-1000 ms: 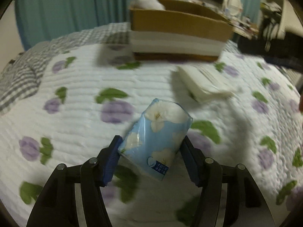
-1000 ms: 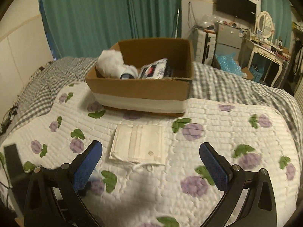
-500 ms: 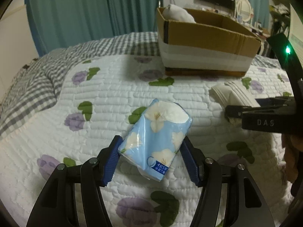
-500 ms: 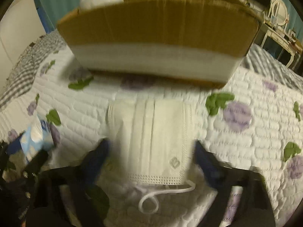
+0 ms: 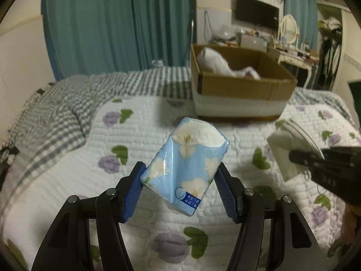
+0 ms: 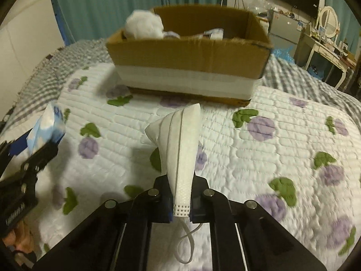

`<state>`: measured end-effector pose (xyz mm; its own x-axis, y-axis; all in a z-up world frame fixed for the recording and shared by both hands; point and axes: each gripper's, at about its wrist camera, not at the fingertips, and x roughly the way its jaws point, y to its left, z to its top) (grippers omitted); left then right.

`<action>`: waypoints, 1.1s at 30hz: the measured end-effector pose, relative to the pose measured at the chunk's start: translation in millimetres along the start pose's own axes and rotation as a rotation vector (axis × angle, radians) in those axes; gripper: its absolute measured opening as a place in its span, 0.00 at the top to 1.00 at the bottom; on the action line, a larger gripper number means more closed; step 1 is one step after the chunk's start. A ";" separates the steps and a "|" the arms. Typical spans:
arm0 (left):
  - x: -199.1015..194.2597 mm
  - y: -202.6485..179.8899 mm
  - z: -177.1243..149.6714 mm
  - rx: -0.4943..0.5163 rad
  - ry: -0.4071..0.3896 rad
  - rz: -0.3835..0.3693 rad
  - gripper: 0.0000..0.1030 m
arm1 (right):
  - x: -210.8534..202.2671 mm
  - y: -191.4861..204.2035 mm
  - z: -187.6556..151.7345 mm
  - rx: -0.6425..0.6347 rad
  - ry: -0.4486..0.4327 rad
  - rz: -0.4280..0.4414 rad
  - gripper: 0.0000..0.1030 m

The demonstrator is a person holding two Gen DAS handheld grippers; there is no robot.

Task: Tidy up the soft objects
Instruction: 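Lift and carry the tissue packet and face mask in both tools over the box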

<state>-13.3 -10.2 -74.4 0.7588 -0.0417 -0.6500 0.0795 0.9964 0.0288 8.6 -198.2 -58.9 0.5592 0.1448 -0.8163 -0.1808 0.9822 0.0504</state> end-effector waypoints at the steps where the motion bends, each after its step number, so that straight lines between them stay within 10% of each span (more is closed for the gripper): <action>1: -5.0 0.2 1.8 -0.003 -0.009 -0.001 0.41 | -8.8 2.6 -2.4 -0.002 -0.017 -0.002 0.92; 33: -184.9 -3.6 94.2 0.008 -0.456 -0.161 0.41 | -285.3 51.7 17.8 -0.015 -0.628 0.008 0.92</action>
<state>-93.0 -13.0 117.2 0.9424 -0.2252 -0.2473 0.2229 0.9741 -0.0376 -145.9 -186.6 186.7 0.9256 0.1992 -0.3218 -0.1959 0.9797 0.0430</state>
